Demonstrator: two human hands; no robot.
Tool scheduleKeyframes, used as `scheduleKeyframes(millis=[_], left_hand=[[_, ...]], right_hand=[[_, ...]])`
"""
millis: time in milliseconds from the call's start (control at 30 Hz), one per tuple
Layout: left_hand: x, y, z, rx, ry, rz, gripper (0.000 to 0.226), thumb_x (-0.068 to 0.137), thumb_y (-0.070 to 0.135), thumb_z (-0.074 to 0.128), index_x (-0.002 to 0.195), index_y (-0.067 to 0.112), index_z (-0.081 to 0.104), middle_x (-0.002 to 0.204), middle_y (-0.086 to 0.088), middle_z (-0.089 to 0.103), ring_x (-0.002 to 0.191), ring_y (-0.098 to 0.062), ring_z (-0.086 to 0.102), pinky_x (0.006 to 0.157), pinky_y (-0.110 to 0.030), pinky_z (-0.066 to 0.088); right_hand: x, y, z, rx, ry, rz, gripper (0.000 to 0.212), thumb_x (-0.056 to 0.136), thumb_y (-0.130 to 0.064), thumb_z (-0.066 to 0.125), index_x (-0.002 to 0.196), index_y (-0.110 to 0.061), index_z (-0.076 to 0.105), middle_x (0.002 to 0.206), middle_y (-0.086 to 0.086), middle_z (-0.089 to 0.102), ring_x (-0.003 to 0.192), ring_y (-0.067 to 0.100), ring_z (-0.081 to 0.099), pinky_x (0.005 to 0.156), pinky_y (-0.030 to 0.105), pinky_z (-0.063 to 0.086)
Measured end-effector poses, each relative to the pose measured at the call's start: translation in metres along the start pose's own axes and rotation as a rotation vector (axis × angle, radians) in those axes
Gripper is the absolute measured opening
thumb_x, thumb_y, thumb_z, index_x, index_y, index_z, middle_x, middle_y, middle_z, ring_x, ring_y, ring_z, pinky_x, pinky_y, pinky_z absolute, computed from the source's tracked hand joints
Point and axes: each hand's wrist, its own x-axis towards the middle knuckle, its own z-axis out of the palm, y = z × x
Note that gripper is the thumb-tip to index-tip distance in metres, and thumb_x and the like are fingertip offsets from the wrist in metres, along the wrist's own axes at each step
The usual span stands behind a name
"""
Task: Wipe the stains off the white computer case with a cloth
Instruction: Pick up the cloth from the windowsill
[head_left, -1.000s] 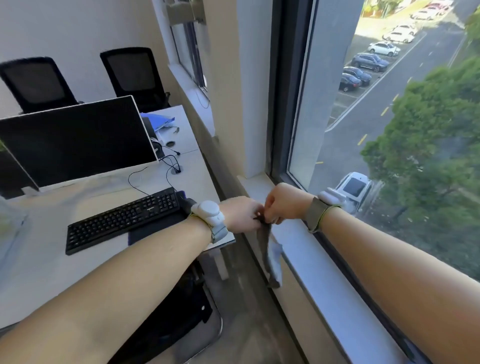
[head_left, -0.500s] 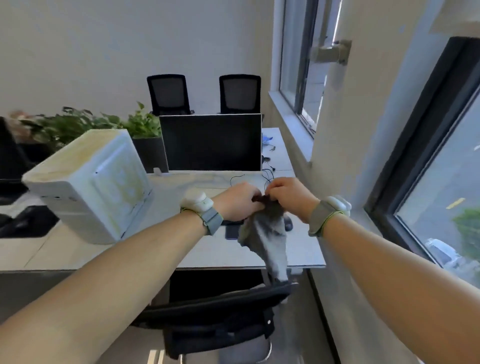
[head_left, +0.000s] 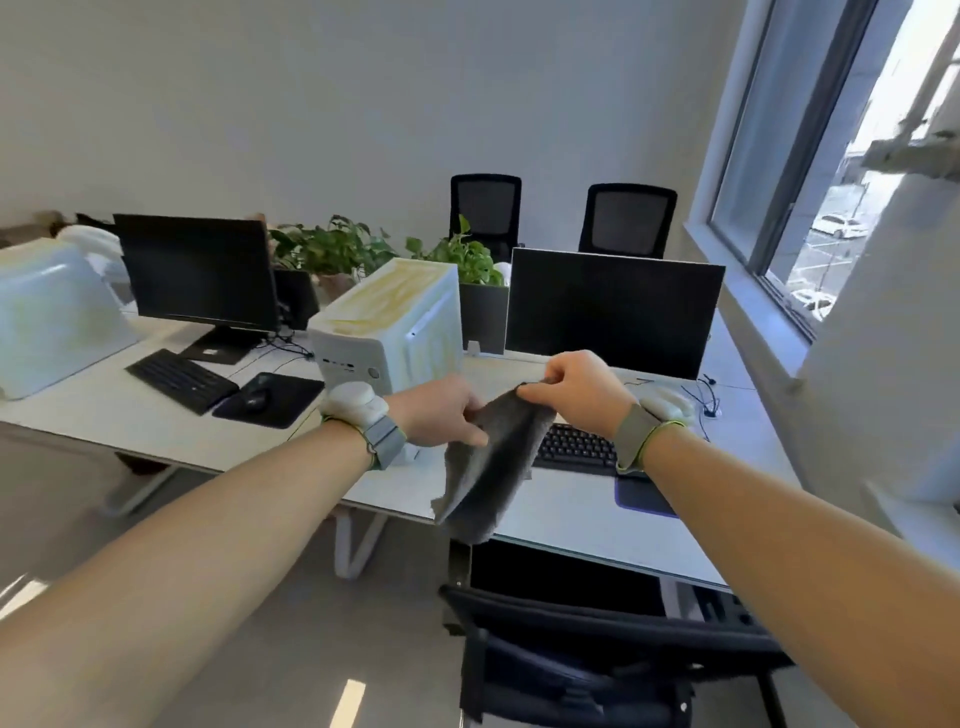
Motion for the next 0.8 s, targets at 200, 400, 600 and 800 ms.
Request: scheduleKeyframes(millis=[200, 400, 600, 800], left_hand=[[-0.047, -0.054, -0.032, -0.311, 0.069, -0.113, 0.032, 0.089, 0.033, 0.076, 0.073, 0.009, 0.062, 0.060, 0.006, 0.052, 0.054, -0.009, 0.048, 0.056, -0.022, 0.035], [-0.060, -0.077, -0.029, -0.615, -0.032, -0.166, 0.029, 0.088, 0.003, 0.073, 0.113, -0.007, 0.061, 0.096, -0.016, 0.068, 0.086, -0.026, 0.067, 0.076, -0.033, 0.055], [-0.042, -0.084, -0.077, -1.504, 0.306, -0.125, 0.043, 0.098, 0.047, 0.061, 0.114, 0.006, 0.061, 0.093, -0.013, 0.070, 0.079, -0.024, 0.070, 0.069, -0.034, 0.057], [-0.028, -0.130, -0.023, -1.359, -0.221, -0.447, 0.067, 0.083, 0.057, 0.073, 0.121, 0.003, 0.062, 0.105, -0.017, 0.069, 0.098, -0.034, 0.065, 0.091, -0.047, 0.052]], right_hand=[[0.025, -0.047, 0.041, 0.417, -0.044, 0.047, 0.051, 0.091, -0.043, 0.073, 0.058, -0.022, 0.038, 0.062, 0.001, 0.033, 0.058, 0.016, 0.035, 0.061, 0.032, 0.029], [0.041, -0.059, 0.038, 0.300, -0.097, 0.072, 0.042, 0.091, -0.043, 0.075, 0.067, -0.020, 0.049, 0.063, 0.000, 0.047, 0.060, 0.014, 0.048, 0.056, 0.028, 0.041], [0.058, -0.075, 0.010, 0.993, -0.443, 0.195, 0.053, 0.088, -0.047, 0.062, 0.121, -0.006, 0.068, 0.115, 0.014, 0.075, 0.104, 0.027, 0.074, 0.089, 0.040, 0.057], [0.072, -0.026, 0.067, 0.765, -0.431, 0.389, 0.020, 0.096, -0.007, 0.064, 0.112, 0.006, 0.065, 0.109, 0.028, 0.071, 0.097, 0.039, 0.070, 0.092, 0.050, 0.058]])
